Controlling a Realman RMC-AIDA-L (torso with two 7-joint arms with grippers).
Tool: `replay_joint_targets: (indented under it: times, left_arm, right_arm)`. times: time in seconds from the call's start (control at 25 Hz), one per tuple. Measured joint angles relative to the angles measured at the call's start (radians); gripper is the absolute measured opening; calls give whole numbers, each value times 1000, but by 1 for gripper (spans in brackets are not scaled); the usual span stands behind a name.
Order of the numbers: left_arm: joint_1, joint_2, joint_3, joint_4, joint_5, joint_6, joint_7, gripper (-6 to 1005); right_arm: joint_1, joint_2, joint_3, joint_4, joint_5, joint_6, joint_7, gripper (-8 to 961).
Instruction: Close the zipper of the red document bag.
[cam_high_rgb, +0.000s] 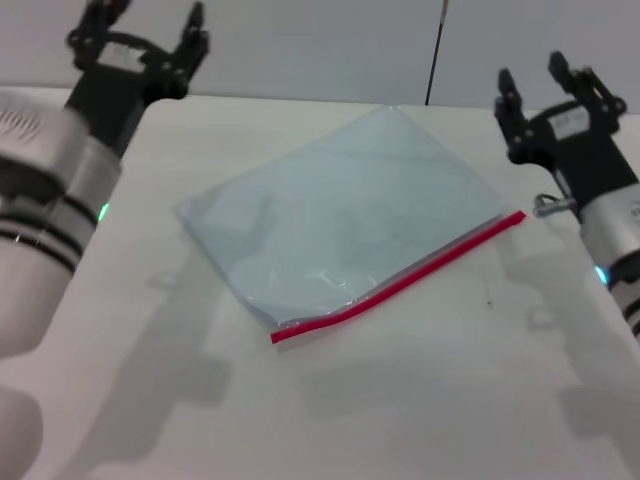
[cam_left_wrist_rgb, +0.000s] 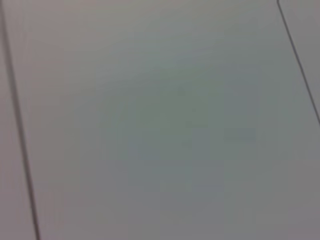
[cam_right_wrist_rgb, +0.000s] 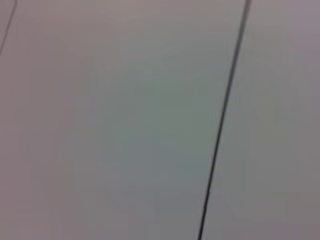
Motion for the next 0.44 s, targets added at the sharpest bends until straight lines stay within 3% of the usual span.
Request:
replay_joint_targets:
  times: [0.12, 0.28, 0.44]
  left_arm:
    - [-11, -2, 22, -74, -13, -105, -31, 766]
    - [-52, -3, 64, -156, -87, -123, -30, 767]
    - [-51, -3, 100, -184, -105, -160, -11, 768]
  right_arm:
    - [17, 2, -35, 89, 31, 81, 80, 533]
    - [42, 3, -66, 179, 65, 116, 114, 533]
    - [30, 3, -73, 191, 102, 156, 116, 533]
